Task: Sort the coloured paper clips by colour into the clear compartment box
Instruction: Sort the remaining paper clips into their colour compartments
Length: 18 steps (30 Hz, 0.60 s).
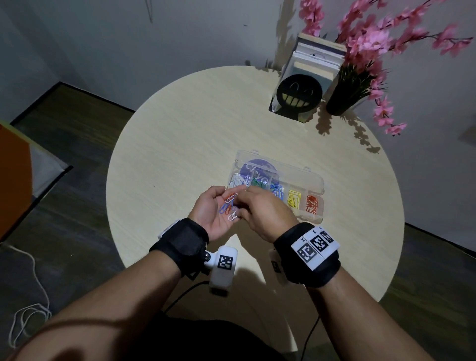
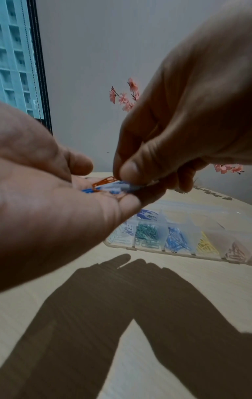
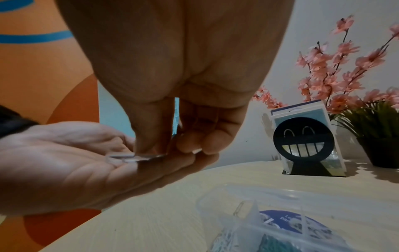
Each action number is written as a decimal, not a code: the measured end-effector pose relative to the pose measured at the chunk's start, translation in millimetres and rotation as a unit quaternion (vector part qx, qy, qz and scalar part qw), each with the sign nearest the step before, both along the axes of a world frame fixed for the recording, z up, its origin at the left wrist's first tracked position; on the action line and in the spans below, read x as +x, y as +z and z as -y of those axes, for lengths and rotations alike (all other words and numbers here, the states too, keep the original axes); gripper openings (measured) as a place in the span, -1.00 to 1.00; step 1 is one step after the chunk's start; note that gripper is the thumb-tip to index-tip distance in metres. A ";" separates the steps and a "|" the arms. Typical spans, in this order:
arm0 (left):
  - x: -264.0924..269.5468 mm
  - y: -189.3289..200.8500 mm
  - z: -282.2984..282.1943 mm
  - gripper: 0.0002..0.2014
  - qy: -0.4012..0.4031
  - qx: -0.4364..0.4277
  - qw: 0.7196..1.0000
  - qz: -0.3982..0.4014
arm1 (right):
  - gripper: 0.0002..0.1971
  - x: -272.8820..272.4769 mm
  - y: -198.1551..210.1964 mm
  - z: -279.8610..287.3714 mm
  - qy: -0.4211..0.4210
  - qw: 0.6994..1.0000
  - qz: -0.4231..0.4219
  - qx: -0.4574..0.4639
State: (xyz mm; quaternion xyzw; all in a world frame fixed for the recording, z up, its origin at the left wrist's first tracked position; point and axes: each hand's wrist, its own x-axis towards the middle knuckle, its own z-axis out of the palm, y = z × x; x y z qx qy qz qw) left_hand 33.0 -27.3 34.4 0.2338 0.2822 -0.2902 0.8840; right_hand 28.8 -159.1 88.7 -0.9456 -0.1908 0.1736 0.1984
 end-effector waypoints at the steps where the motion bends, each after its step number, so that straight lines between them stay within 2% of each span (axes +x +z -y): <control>1: 0.2 -0.2 -0.6 -0.48 -0.005 0.008 1.000 0.007 | -0.81 -1.0 -1.5 0.4 0.002 1.000 -0.001 0.007; 8: 1.7 4.8 -1.4 -0.56 -0.023 0.016 0.999 0.019 | -0.91 -5.2 -7.1 6.6 0.004 0.996 0.027 0.082; 12: 1.0 7.5 0.4 -0.57 -0.025 -0.008 0.999 0.031 | -0.85 3.0 0.1 8.2 -0.144 0.977 0.004 0.157; 15: -1.2 9.7 3.8 -0.70 -0.038 -0.011 0.999 0.031 | -0.82 14.2 -0.1 4.4 -0.165 0.981 -0.001 0.098; 18: -2.8 11.2 5.5 -0.72 -0.048 -0.003 0.998 0.029 | -0.78 19.4 -1.6 -0.2 -0.159 0.986 -0.017 0.037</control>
